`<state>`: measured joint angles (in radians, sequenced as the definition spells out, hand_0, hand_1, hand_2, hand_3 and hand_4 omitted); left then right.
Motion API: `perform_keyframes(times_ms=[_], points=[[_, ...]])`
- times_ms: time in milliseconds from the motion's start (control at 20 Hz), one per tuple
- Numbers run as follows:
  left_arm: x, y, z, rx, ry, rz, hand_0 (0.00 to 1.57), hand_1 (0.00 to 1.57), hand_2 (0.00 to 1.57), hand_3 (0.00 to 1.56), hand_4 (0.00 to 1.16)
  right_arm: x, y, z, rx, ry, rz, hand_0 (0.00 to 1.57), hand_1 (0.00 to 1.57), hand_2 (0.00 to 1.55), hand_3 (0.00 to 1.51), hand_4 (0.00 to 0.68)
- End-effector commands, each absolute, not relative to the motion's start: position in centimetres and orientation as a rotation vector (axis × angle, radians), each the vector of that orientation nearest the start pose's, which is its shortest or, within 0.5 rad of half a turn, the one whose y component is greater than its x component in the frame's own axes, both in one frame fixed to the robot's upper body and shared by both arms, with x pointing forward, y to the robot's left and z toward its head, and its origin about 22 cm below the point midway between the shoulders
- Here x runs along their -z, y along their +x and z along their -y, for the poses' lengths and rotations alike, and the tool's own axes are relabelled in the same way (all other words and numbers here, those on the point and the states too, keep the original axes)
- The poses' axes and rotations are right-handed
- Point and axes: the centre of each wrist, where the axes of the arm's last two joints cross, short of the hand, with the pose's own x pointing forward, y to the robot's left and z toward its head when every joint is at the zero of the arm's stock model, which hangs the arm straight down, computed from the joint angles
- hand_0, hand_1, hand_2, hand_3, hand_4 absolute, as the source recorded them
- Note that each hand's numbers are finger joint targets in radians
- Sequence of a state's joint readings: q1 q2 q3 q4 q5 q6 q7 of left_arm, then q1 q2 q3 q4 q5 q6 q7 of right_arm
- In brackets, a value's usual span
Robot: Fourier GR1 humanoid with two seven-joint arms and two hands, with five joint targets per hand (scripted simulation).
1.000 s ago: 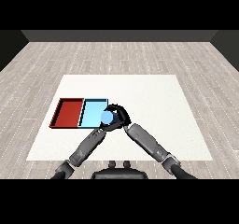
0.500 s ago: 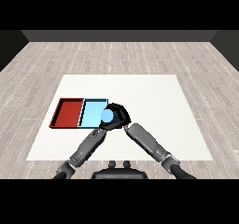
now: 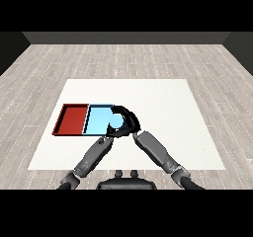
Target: Pick the blue can and put it in the blue box
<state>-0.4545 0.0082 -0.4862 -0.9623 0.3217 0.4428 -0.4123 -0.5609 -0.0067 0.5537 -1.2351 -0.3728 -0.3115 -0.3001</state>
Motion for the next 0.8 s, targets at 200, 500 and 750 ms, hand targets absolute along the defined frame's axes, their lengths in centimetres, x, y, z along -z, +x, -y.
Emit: perform_keyframes(times_ms=[200, 500, 750], points=[[5.0, 31.0, -8.6, 0.11, -0.078, 1.739, 1.57, 1.57, 1.55, 1.48, 1.14, -4.4, 30.0, 5.6, -0.221, 0.491, 1.846, 0.0, 0.0, 0.0, 0.0, 0.0], [3.6, 30.0, -8.2, 0.156, -0.04, 1.748, 1.57, 1.57, 1.57, 1.51, 1.13, -5.6, 30.8, 6.0, -0.159, 0.501, 1.854, 0.0, 0.0, 0.0, 0.0, 0.0], [4.4, 30.4, -10.2, 0.171, 0.004, 1.757, 1.57, 1.57, 1.57, 1.5, 1.13, -7.7, 27.8, 9.4, -0.141, 0.476, 1.879, 0.0, 0.0, 0.0, 0.0, 0.0]])
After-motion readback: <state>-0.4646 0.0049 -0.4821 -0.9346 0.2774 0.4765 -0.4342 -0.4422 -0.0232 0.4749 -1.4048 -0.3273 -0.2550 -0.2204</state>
